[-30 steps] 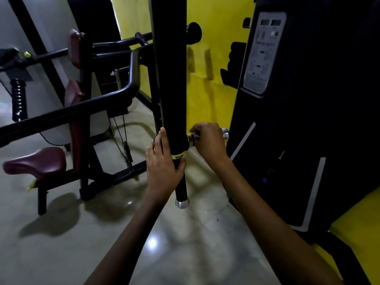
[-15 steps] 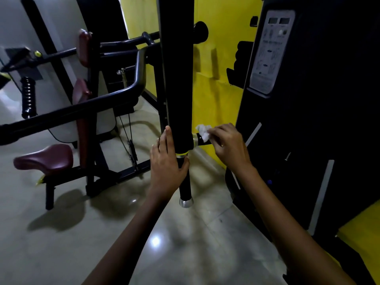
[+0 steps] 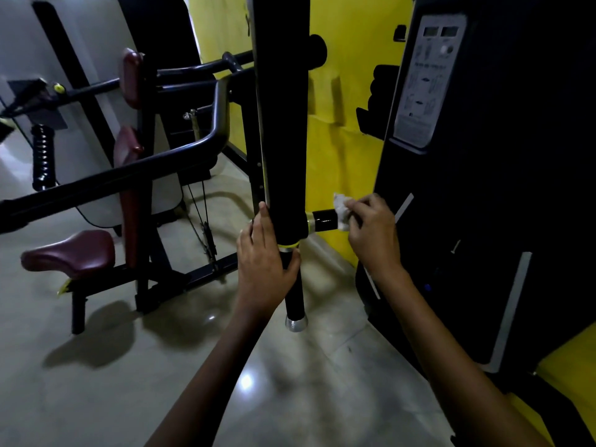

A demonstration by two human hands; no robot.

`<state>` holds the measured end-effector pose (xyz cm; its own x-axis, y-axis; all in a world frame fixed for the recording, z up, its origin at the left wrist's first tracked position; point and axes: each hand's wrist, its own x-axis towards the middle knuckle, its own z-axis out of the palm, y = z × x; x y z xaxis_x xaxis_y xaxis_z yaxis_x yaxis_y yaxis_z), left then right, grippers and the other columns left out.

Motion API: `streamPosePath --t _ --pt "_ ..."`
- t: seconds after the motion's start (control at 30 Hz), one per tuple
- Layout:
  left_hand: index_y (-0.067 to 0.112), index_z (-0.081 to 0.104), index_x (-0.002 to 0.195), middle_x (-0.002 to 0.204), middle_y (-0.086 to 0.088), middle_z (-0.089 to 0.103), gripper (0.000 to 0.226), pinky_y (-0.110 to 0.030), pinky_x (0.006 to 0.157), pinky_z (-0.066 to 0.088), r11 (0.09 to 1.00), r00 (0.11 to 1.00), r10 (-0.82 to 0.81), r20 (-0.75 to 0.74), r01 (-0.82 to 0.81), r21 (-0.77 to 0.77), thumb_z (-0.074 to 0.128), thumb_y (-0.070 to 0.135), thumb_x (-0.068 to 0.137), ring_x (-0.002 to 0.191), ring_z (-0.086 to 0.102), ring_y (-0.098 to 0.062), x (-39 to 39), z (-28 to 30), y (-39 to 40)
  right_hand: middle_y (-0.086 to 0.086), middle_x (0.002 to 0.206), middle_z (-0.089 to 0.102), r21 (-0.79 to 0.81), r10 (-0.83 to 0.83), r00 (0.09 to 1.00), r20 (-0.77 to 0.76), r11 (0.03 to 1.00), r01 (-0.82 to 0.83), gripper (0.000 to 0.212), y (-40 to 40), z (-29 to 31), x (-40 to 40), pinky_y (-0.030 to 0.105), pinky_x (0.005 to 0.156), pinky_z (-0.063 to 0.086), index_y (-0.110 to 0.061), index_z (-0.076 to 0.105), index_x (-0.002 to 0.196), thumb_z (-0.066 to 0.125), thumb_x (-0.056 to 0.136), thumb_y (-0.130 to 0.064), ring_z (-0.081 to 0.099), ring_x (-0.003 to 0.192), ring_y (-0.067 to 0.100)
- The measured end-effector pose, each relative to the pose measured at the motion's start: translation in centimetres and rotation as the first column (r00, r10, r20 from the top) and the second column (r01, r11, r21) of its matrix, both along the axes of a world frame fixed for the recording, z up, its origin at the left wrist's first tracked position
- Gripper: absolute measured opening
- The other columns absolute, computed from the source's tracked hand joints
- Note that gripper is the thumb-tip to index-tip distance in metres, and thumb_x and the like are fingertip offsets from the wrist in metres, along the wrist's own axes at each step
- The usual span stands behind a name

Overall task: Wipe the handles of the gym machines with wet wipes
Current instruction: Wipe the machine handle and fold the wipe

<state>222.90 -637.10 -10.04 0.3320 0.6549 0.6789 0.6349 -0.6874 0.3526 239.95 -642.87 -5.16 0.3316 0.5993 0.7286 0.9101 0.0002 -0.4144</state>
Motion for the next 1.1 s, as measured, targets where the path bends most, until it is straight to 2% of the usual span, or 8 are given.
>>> streamPosePath --t 0.13,0.23,0.43,0.57,0.77,0.83,0.97,1.1 --pt "0.006 0.009 0.148 0.135 -0.019 0.044 0.088 -0.047 0.103 0.037 1.0 0.999 0.002 0.048 -0.002 -0.004 0.053 0.042 0.081 0.117 0.047 -0.038 -0.2 -0.1 0.1 0.018 0.089 0.058 -0.001 0.093 0.995 0.035 0.996 -0.093 0.029 -0.7 -1.1 -1.0 0.034 0.073 0.048 0.001 0.069 0.101 0.049 0.083 -0.009 0.059 0.086 0.035" --pt "0.011 0.008 0.148 0.137 -0.017 0.043 0.088 -0.044 0.104 0.036 1.0 0.998 -0.019 0.06 0.018 0.005 0.054 0.042 0.08 0.118 0.046 -0.036 -0.6 -0.1 0.3 0.017 0.086 0.06 0.1 -0.072 0.996 -0.056 0.992 0.077 0.025 -1.3 -1.3 0.3 0.032 0.073 0.047 -0.001 0.072 0.096 0.055 0.077 0.0 0.062 0.08 0.033" --pt "0.017 0.009 0.149 0.14 -0.018 0.043 0.083 -0.043 0.102 0.035 0.998 0.997 -0.064 0.054 0.063 0.018 0.052 0.045 0.083 0.12 0.047 -0.037 -0.8 0.2 0.1 0.012 0.092 0.063 0.268 -0.205 0.847 -0.49 0.889 0.37 0.022 -1.5 -2.8 -1.0 0.012 0.075 0.04 -0.002 0.07 0.093 0.058 0.076 0.005 0.059 0.083 0.017" --pt "0.03 0.007 0.147 0.142 -0.02 0.04 0.08 -0.049 0.099 0.04 0.994 0.996 -0.084 -0.029 0.085 0.062 0.051 0.043 0.081 0.119 0.047 -0.04 -1.4 0.3 0.5 0.007 0.088 0.056 0.3 -0.107 0.81 -0.576 0.895 0.331 0.015 0.7 -3.0 -5.3 0.001 0.068 0.035 0.0 0.066 0.088 0.058 0.079 0.008 0.054 0.08 0.014" --pt "0.031 0.007 0.148 0.142 -0.02 0.039 0.08 -0.05 0.099 0.041 0.992 0.989 -0.114 -0.091 0.119 0.051 0.052 0.041 0.081 0.12 0.046 -0.04 -2.4 0.5 0.7 0.011 0.092 0.059 0.296 0.083 0.827 -0.556 0.949 0.104 0.01 1.4 -4.1 -9.1 0.006 0.067 0.042 -0.001 0.066 0.087 0.059 0.084 0.006 0.057 0.081 0.009" --pt "0.03 0.009 0.148 0.14 -0.02 0.04 0.082 -0.052 0.098 0.041 0.992 0.987 -0.116 -0.108 0.121 0.044 0.053 0.041 0.081 0.118 0.047 -0.04 -2.5 0.6 0.7 0.009 0.089 0.06 0.283 0.065 0.809 -0.585 0.95 0.129 0.009 0.7 -4.5 -8.6 0.006 0.066 0.041 -0.003 0.065 0.084 0.06 0.083 0.005 0.058 0.079 0.012" --pt "0.025 0.016 0.148 0.139 -0.021 0.041 0.08 -0.053 0.096 0.042 0.991 0.984 -0.121 -0.129 0.126 0.035 0.054 0.04 0.079 0.116 0.048 -0.041 -2.6 0.7 0.8 0.013 0.091 0.059 0.294 -0.079 0.602 -0.795 0.817 0.496 0.008 -0.3 -4.8 -5.8 0.004 0.062 0.037 -0.012 0.06 0.086 0.064 0.083 -0.005 0.052 0.075 0.012" --pt "0.026 0.015 0.148 0.141 -0.022 0.039 0.08 -0.054 0.097 0.042 0.99 0.981 -0.133 -0.142 0.139 0.03 0.052 0.042 0.08 0.117 0.047 -0.041 -2.7 0.7 0.9 0.012 0.101 0.058 0.238 -0.075 0.485 -0.871 0.8 0.551 0.011 0.5 -4.4 -4.6 0.004 0.064 0.041 -0.011 0.06 0.09 0.064 0.083 -0.003 0.052 0.074 0.002"
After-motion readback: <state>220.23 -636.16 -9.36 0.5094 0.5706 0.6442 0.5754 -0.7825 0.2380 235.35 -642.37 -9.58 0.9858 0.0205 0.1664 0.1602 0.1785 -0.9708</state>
